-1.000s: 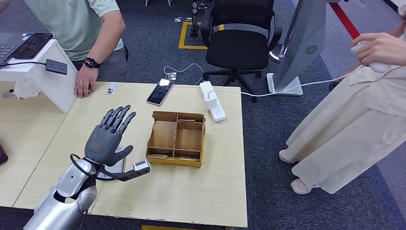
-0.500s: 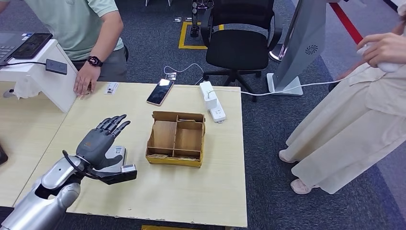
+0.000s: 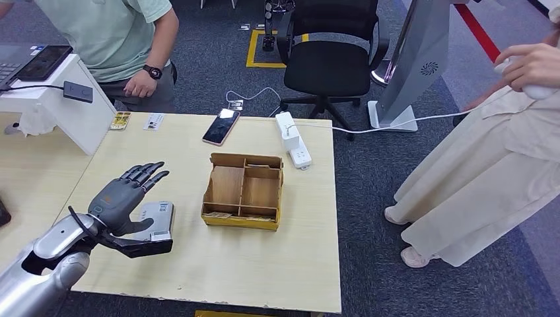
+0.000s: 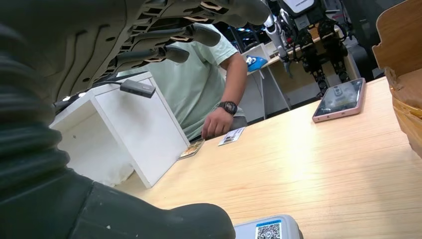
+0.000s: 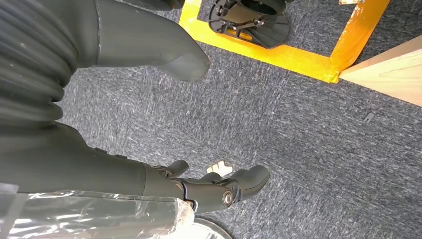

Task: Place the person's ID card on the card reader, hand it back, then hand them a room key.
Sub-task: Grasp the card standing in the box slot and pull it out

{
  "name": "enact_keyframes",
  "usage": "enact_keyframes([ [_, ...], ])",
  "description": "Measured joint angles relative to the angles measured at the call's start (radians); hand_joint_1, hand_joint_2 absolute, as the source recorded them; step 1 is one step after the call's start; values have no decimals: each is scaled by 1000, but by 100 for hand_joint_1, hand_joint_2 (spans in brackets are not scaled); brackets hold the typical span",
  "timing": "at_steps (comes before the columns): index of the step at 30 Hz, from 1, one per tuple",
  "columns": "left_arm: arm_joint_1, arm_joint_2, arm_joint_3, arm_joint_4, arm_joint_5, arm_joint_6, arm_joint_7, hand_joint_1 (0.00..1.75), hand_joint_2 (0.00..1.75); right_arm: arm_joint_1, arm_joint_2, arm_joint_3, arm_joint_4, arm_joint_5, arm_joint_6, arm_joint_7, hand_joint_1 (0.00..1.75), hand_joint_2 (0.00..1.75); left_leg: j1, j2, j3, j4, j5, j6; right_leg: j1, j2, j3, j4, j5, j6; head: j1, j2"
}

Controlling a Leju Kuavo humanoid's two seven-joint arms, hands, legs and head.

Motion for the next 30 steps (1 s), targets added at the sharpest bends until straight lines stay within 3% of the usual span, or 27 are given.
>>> enact_keyframes([
  [11,9,1,-1,-7,-27,40,2,0,175,-1,0,3,0,0,-2,0,0,175,0,0,0,0,0,0,0,0,0,0,0,0,0,0],
  [30,-36,-110,-3,51,-149,154,26,0,175,-8,0,24,0,1,3,1,0,175,0,0,0,0,0,0,0,0,0,0,0,0,0,0],
])
